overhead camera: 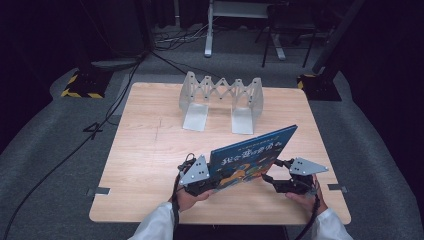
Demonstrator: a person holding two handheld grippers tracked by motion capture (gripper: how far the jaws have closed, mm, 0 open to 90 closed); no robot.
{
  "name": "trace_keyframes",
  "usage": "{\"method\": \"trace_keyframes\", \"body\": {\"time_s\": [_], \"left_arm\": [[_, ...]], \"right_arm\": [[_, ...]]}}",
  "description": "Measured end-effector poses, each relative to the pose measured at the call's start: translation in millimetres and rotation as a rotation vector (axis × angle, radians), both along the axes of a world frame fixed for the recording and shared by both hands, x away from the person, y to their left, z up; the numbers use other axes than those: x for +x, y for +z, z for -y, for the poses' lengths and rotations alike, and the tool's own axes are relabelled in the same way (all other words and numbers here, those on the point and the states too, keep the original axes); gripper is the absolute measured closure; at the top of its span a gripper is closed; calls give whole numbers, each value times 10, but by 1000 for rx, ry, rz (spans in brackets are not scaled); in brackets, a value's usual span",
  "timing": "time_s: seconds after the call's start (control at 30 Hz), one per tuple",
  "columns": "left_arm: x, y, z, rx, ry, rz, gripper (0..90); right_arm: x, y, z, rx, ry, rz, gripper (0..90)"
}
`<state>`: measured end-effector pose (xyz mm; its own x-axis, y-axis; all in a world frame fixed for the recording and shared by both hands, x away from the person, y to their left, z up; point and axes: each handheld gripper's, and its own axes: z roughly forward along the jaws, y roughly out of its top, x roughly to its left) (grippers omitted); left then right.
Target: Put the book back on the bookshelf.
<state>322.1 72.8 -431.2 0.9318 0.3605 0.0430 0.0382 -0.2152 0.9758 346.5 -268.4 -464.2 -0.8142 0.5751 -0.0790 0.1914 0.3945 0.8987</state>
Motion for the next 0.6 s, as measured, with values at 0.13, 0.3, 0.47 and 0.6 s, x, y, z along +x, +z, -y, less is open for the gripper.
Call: {"method": "trace_keyframes", "body": {"time_s": [0.13, 0.3, 0.47, 0.6], "left_arm": [[26, 16, -15, 2, 17, 9, 828], [55, 58, -34, 12, 28, 12, 829], [104, 81, -70, 24, 64, 29, 829], [149, 89, -119, 28, 90, 29, 830]], "right_arm": [[27, -38, 70, 2, -26, -24, 340], [56, -73, 78, -24, -46, -36, 340], [79, -133, 57, -70, -54, -47, 340], [88, -166, 37, -103, -56, -55, 340]]}}
